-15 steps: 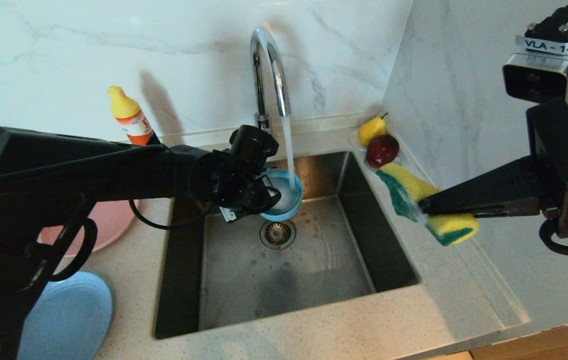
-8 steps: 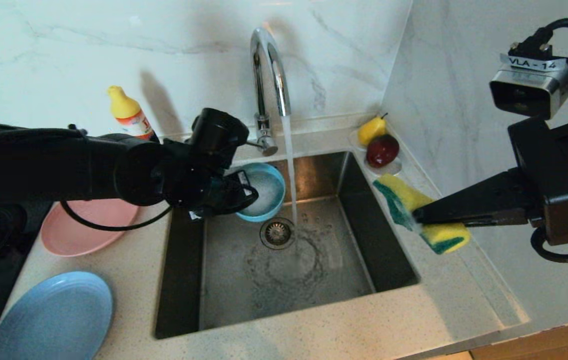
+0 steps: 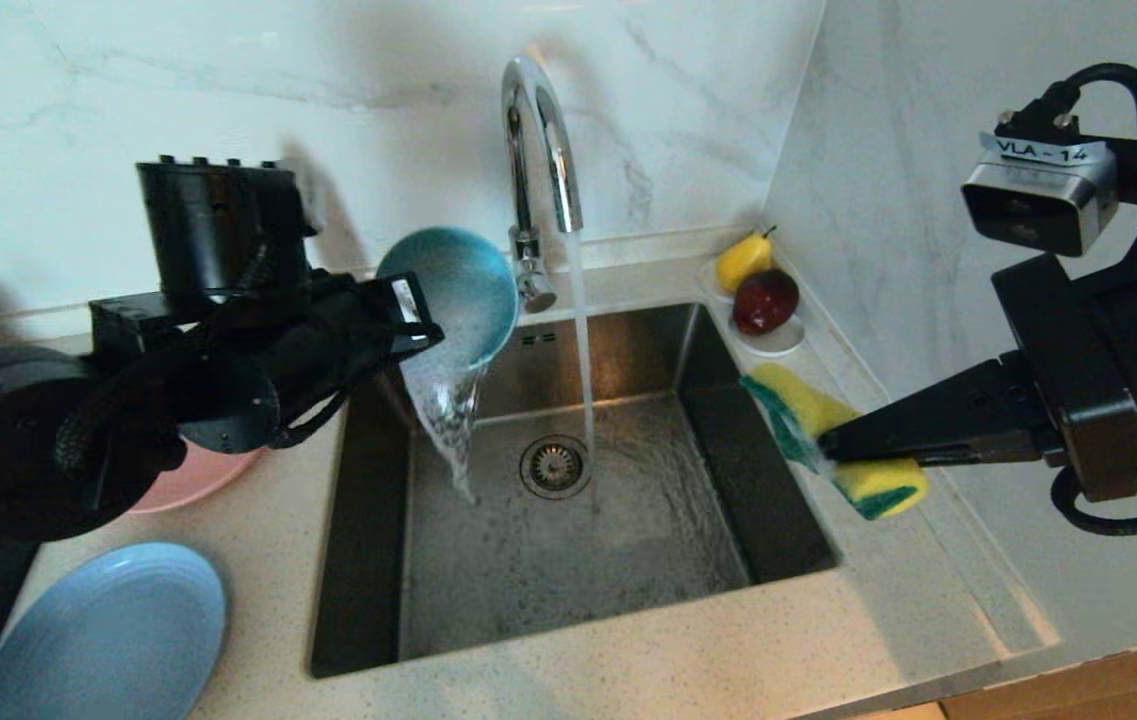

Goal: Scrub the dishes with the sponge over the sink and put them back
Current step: Rinse the bowl

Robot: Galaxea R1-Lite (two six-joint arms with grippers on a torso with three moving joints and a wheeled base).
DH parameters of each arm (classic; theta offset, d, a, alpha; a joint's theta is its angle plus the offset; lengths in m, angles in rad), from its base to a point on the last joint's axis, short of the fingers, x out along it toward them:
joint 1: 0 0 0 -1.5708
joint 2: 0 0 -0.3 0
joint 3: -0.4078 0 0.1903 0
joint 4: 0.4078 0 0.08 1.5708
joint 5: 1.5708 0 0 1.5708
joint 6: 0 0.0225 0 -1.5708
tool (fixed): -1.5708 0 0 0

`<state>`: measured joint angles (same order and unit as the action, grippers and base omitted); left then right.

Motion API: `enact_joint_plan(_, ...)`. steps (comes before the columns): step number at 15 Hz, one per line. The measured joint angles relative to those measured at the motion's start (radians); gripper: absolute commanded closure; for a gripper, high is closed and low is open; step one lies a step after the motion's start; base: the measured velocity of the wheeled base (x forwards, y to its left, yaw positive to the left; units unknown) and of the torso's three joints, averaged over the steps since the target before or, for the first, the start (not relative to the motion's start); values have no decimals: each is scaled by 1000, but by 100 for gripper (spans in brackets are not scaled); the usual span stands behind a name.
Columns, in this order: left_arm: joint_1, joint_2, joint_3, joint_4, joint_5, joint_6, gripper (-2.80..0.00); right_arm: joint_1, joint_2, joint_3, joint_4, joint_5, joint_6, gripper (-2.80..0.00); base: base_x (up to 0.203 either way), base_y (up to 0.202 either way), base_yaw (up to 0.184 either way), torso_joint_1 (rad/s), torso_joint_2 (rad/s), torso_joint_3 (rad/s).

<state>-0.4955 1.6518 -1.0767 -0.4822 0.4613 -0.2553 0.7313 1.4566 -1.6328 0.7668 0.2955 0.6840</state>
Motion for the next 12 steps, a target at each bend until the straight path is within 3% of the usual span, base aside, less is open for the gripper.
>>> enact_joint_plan(5,3,-30,81,-391,-35,182,0,0,4,0,0,1,1,0,0,0,0,0,0,0)
enact_joint_plan(10,3,-64,146,-606,-178,234,0,0,5,-4,1,1,2,0,0,0,0,0,0,0)
enact_joint_plan(12,3,-83,174,-669,-232,282,0,0,3,-9,5,-1,3,0,0,0,0,0,0,0)
